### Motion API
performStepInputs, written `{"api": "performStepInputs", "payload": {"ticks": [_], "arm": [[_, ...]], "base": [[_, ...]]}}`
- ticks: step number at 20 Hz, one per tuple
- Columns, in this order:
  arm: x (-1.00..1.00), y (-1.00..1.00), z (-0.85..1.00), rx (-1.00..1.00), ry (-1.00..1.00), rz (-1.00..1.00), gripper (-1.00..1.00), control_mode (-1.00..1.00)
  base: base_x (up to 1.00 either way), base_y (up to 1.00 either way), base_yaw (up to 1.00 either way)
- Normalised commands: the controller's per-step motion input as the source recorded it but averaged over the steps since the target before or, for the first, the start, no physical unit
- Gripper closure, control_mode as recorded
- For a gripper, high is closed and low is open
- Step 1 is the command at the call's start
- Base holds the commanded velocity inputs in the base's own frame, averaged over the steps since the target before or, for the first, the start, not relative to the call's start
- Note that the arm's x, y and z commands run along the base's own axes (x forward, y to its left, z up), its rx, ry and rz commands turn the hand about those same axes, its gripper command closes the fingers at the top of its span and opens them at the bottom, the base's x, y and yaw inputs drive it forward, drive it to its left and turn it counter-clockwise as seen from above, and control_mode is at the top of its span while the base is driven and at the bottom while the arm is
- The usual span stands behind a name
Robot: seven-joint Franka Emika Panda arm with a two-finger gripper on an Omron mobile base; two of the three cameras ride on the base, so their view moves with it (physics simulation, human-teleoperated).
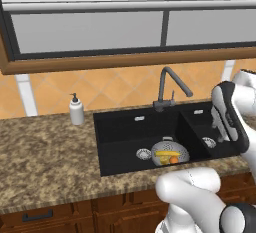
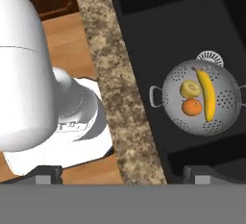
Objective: Put the colander in the sink, put the kiwi, tangerine, banana in the colander, and turn on the sink faucet and pour water over the colander.
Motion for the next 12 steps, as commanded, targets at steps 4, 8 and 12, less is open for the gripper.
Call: {"api": "performStepInputs", "payload": {"ticks": [4,8,12], "arm": [[0.53,-0.31,0.04,0.46,-0.02,0.08,-1.0,-1.0],[0.46,-0.14,0.02,0.55,0.0,-0.02,-1.0,-1.0],[0.41,0.16,0.01,0.29,-0.04,-0.25,-1.0,-1.0]], "base": [[0.0,0.0,0.0],[0.0,0.0,0.0],[0.0,0.0,0.0]]}}
